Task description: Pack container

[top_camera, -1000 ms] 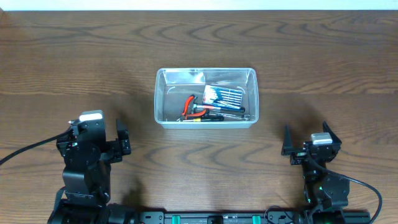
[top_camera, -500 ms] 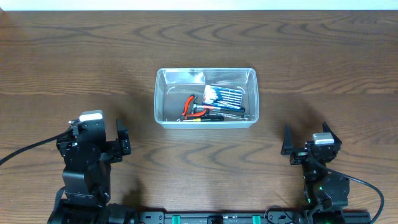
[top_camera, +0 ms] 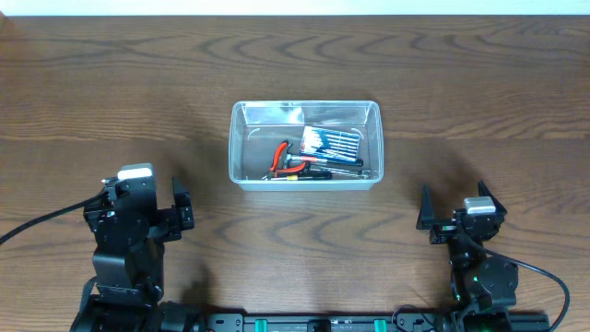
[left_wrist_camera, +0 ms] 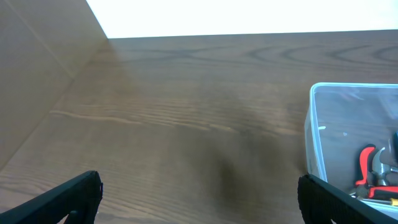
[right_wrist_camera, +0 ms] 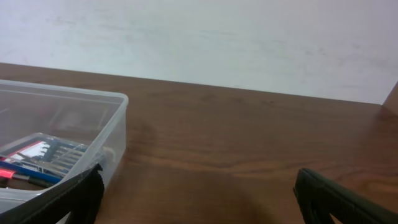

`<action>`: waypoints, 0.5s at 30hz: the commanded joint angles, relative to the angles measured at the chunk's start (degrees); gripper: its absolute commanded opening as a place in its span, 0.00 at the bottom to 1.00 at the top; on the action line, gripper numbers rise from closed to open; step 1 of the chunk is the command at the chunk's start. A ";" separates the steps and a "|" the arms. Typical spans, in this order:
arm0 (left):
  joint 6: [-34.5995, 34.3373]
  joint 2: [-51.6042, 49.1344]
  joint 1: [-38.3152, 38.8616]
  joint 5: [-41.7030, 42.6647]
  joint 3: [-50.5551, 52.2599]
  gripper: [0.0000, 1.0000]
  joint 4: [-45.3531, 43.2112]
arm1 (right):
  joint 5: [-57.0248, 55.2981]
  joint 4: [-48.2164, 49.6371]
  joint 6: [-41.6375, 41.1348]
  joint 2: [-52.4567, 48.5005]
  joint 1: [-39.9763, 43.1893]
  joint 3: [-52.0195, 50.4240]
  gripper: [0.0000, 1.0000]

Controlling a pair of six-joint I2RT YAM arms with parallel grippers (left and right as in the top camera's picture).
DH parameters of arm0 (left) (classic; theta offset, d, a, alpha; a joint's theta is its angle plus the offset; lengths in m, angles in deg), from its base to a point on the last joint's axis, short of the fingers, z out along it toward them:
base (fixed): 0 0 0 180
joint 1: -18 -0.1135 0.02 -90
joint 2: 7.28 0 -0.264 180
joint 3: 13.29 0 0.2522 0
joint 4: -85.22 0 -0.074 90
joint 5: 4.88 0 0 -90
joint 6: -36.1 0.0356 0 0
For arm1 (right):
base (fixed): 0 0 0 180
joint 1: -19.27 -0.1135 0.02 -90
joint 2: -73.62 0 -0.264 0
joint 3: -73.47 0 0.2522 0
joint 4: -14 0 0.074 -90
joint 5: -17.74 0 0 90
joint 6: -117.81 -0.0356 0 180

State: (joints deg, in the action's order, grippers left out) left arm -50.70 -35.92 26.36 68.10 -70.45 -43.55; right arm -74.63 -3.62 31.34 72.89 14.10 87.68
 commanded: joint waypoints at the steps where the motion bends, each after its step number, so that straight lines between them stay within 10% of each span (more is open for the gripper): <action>1: -0.26 0.24 0.13 -0.85 0.24 0.99 -0.02 | -0.63 -0.20 -0.72 0.46 0.37 -0.13 0.99; 15: -1.92 10.47 -2.32 11.56 2.14 0.99 9.73 | -0.63 -0.20 -0.72 0.46 0.37 -0.13 0.99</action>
State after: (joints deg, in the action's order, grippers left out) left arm -51.42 -31.00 24.74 72.32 -70.01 -35.20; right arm -74.65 -3.60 31.34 72.91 14.10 87.68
